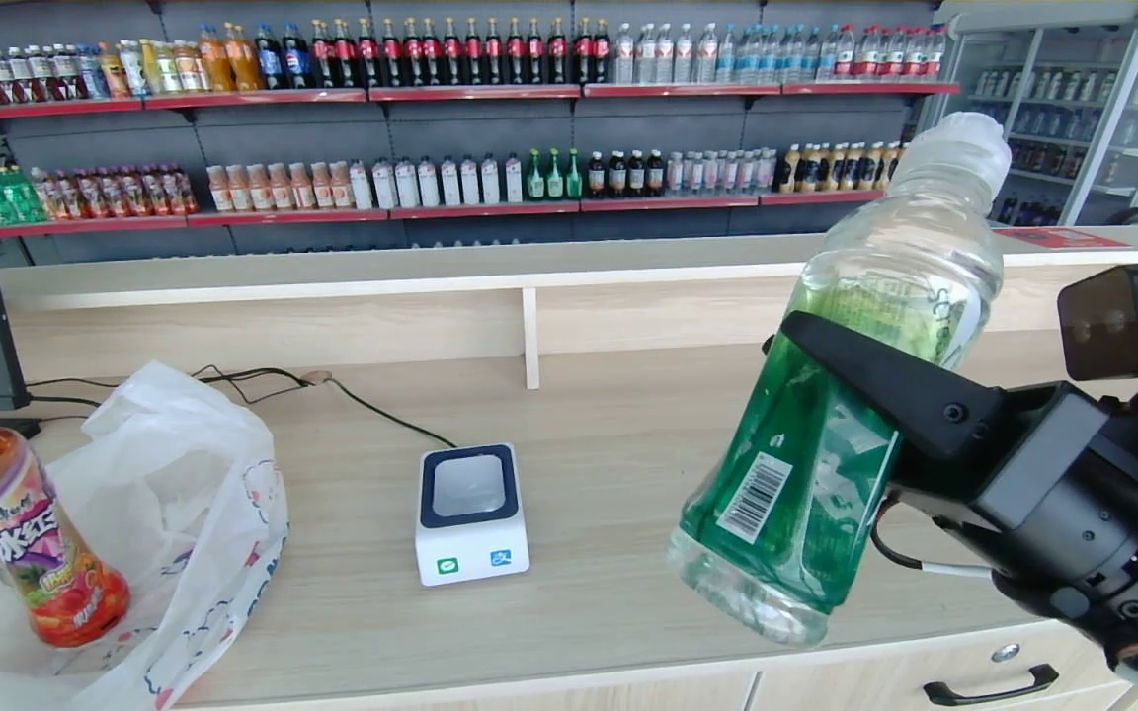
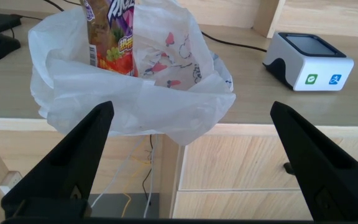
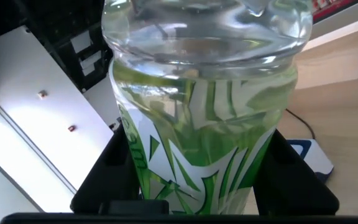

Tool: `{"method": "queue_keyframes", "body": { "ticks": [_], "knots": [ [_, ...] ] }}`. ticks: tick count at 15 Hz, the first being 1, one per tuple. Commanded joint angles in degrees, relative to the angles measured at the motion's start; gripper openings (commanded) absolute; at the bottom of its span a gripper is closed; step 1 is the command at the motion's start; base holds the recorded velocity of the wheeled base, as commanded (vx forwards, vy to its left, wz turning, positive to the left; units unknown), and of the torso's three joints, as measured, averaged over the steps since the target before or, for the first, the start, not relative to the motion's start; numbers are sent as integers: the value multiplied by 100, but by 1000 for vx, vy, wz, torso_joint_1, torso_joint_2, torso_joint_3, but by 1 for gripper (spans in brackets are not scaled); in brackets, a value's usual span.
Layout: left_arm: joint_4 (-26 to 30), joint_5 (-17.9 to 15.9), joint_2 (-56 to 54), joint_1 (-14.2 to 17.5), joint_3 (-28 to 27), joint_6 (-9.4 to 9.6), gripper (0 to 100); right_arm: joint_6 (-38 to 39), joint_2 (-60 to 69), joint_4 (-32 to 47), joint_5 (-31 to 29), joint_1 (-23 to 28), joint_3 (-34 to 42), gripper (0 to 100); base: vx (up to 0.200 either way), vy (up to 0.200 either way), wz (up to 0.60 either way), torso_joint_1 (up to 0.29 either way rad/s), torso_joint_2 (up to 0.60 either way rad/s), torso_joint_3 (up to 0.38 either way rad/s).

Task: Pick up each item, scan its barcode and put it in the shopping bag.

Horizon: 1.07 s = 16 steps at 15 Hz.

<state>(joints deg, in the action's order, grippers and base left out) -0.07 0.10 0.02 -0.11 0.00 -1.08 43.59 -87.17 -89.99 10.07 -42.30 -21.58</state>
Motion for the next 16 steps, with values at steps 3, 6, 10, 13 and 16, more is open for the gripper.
{"method": "queue_keyframes", "body": {
  "ticks": [3,6,10,13,16],
  "knots": [
    [-1,-1,-2,2,0,-6,100,-26,245,-1,13,-200,101,0,0,0,0,0,0,0],
    [-1,-1,-2,2,0,-6,100,-26,280,-1,30,-208,110,0,0,0,0,0,0,0],
    [-1,8,-2,2,0,3,100,-18,236,-1,109,-200,119,0,0,0,0,0,0,0],
    [-1,-1,-2,2,0,-6,100,-18,95,-1,188,-217,163,0,0,0,0,0,0,0],
    [-1,8,-2,2,0,-6,100,-26,-28,-1,241,-217,136,0,0,0,0,0,0,0]
  ]
}}
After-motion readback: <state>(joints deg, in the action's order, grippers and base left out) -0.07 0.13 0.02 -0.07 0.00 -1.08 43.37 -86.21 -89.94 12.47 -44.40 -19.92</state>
